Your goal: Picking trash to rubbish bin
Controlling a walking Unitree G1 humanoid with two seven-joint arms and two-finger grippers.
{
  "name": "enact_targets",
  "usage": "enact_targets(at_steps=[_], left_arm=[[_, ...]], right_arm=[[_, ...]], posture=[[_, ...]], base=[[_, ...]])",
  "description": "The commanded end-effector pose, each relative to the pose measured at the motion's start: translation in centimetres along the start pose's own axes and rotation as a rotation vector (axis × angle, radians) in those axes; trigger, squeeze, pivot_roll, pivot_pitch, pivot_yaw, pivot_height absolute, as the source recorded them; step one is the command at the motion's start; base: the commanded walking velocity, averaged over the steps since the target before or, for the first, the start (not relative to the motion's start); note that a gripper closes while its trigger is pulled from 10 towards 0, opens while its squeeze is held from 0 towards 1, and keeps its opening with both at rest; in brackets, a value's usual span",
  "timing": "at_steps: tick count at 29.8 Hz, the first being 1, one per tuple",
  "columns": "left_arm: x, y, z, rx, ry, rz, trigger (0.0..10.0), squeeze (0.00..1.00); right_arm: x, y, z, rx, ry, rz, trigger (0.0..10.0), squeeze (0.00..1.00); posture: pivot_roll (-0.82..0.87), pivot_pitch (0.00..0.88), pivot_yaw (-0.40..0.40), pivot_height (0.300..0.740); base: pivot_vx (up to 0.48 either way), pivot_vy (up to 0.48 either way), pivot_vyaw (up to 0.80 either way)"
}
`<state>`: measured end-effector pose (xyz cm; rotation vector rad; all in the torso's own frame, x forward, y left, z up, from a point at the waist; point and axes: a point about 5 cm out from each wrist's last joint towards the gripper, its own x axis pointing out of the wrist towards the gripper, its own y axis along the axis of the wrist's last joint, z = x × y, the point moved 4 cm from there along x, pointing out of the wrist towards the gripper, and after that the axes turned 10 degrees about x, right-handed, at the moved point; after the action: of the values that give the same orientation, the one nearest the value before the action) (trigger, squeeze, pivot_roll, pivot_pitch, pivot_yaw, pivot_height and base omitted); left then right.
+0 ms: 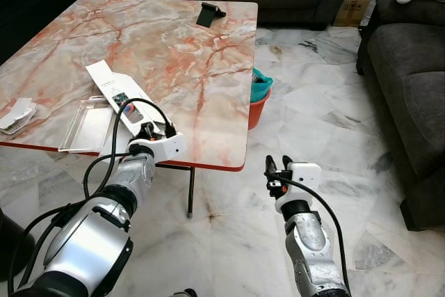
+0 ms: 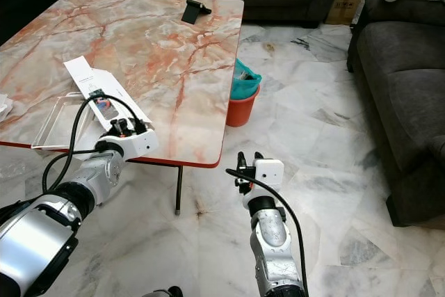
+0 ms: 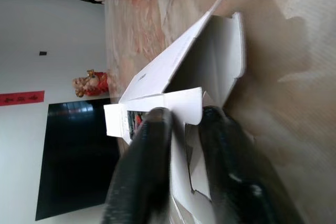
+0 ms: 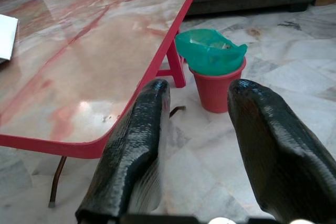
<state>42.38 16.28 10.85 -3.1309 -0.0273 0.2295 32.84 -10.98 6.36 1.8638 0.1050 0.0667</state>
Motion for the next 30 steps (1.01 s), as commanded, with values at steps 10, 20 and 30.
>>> enact_targets(at_steps=[10,20,30], left_arm=[[0.1,0.2,-0.3,-0.011,0.012,0.007,0.0,0.0],[-0.1,1.0,-5.0,-0.167,0.327,0.074,10.0,0.0],[-2.4,4.1,-7.9,-0.708,0.493,0.293,10.0,0.0]], right_arm=[[0.5,-0.1,-0.7,0.02,-0.001,0.002,10.0,0.0],[1.7,1.5,-0.3,0.031,-0.023,0.058,10.0,0.0],[3.5,6.2,0.4,0.03,-0.073,0.227,10.0,0.0]], posture=[[0.12,0.091,0.064,0.74],[0.13,0.051,0.079,0.74],[0.14,0.0,0.092,0.74]], base=[[0.0,0.0,0.0],[0.0,0.0,0.0],[0.0,0.0,0.0]])
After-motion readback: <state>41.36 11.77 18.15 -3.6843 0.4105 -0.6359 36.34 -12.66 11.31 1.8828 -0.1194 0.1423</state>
